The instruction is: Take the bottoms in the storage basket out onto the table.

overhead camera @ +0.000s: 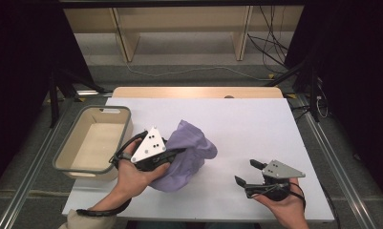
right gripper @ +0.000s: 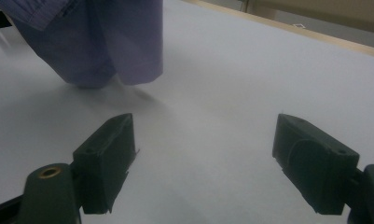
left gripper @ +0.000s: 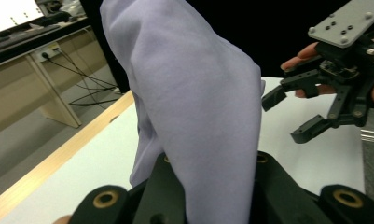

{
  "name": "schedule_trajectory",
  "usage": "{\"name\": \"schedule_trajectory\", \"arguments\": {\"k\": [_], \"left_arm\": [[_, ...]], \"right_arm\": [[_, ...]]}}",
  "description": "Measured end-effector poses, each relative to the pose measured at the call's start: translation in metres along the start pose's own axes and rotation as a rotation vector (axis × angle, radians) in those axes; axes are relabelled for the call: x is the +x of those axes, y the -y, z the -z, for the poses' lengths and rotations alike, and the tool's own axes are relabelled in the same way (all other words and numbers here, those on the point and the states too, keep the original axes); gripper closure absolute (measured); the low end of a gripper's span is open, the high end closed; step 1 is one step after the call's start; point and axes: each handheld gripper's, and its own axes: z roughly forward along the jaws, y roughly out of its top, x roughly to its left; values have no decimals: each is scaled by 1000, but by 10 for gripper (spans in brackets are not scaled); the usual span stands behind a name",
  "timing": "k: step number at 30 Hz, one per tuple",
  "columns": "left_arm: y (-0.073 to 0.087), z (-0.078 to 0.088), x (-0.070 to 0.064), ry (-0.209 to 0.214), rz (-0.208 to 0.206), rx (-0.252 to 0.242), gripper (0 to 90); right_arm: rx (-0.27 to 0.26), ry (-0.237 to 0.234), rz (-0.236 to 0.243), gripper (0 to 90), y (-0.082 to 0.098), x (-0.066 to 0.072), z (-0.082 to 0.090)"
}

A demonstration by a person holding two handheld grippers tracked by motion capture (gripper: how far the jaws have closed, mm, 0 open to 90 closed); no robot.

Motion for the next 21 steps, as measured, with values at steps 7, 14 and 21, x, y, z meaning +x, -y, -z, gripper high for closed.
{"name": "schedule_trajectory", "arguments": {"k": [7, 14, 21], "left_arm": [[1, -8, -10, 43, -9, 15, 839], [3, -17, -16, 77, -17, 35, 839], [7, -29, -16, 94, -10, 62, 838]], "right_arm": [[-2, 2, 0, 221, 0, 0, 0], [-2, 2, 0, 221, 0, 0, 0], [0, 4, -1, 221, 0, -1, 0]]}}
